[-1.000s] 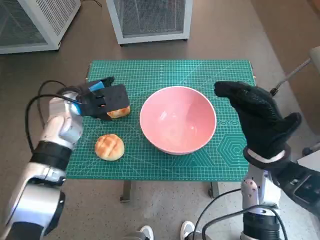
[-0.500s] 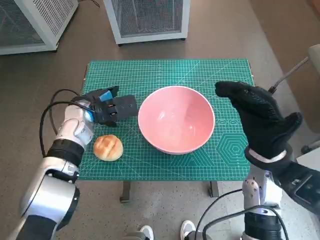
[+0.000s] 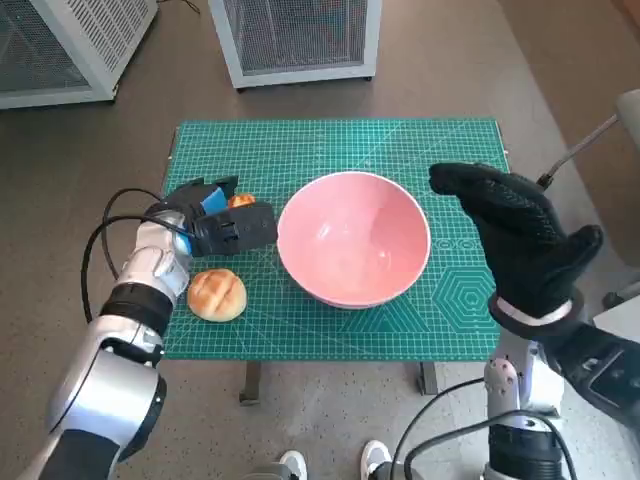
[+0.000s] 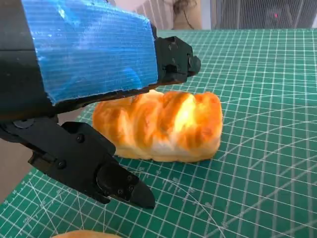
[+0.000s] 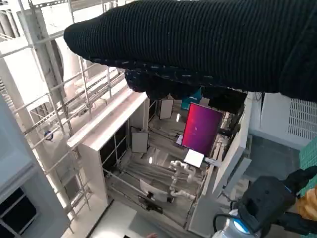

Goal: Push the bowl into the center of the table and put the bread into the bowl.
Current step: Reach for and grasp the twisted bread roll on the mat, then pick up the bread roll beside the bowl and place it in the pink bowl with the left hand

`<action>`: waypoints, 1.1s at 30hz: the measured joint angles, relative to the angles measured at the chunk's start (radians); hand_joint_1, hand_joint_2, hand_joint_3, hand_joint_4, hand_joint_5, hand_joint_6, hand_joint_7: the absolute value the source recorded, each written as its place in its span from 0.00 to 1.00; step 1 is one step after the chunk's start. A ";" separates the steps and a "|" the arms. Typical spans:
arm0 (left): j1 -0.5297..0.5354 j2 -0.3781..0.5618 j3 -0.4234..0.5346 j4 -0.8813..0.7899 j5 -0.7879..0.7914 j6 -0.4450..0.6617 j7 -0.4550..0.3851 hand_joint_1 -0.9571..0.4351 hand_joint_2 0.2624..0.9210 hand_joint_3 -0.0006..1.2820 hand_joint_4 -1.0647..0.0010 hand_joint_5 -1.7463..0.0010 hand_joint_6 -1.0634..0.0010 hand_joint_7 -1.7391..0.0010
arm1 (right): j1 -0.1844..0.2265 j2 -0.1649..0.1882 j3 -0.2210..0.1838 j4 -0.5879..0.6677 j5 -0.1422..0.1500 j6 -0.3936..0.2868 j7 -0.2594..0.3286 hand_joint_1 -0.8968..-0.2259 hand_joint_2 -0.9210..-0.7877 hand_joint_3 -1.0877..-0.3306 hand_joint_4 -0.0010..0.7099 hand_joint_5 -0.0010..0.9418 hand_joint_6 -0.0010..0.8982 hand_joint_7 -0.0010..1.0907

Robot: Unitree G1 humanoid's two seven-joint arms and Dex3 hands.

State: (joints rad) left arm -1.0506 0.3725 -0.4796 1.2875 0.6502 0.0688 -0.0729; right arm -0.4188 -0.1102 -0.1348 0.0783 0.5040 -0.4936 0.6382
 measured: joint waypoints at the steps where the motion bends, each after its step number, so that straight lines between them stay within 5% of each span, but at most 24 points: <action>1: 0.000 -0.002 -0.003 0.002 0.002 -0.002 0.010 0.54 0.83 0.01 0.78 0.98 0.70 0.97 | 0.000 0.000 0.000 0.000 0.000 0.000 0.000 0.72 0.00 0.85 0.54 0.00 0.12 0.65; 6: 0.000 -0.010 -0.013 0.013 0.010 -0.017 0.060 0.62 0.92 0.02 0.65 0.98 0.56 0.96 | 0.004 0.000 0.000 0.000 0.000 -0.001 0.000 0.71 0.00 0.85 0.54 0.00 0.12 0.66; 10: 0.002 -0.012 -0.018 0.021 0.012 -0.037 0.106 0.68 0.98 0.04 0.44 0.95 0.40 0.94 | 0.006 0.000 0.000 0.000 0.001 -0.003 0.000 0.71 0.00 0.85 0.54 0.00 0.12 0.66; 12: 0.004 -0.012 -0.019 0.025 0.014 -0.048 0.133 0.81 0.99 0.09 0.46 0.60 0.32 0.92 | 0.006 0.000 0.000 0.000 0.001 -0.005 0.000 0.71 0.00 0.86 0.54 0.00 0.12 0.66; 13: 0.005 -0.012 -0.020 0.026 0.014 -0.053 0.144 0.77 0.99 0.10 0.44 0.47 0.39 0.72 | 0.006 0.000 0.000 0.000 0.001 -0.006 0.000 0.71 0.00 0.86 0.54 0.00 0.12 0.66; 16: 0.008 -0.012 -0.024 0.027 0.018 -0.071 0.177 0.71 1.00 0.09 0.41 0.30 0.42 0.50 | 0.007 0.000 0.000 0.000 0.001 -0.008 0.000 0.71 0.00 0.86 0.54 0.00 0.12 0.66; 33: 0.016 0.004 -0.028 0.035 0.020 -0.114 0.240 0.69 1.00 0.06 0.39 0.26 0.39 0.40 | 0.006 0.000 0.002 0.012 0.003 -0.021 0.005 0.72 0.00 0.86 0.54 0.00 0.11 0.65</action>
State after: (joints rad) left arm -1.0343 0.3761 -0.5073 1.3226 0.6706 -0.0454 0.1671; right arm -0.4124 -0.1101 -0.1330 0.0908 0.5065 -0.5148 0.6433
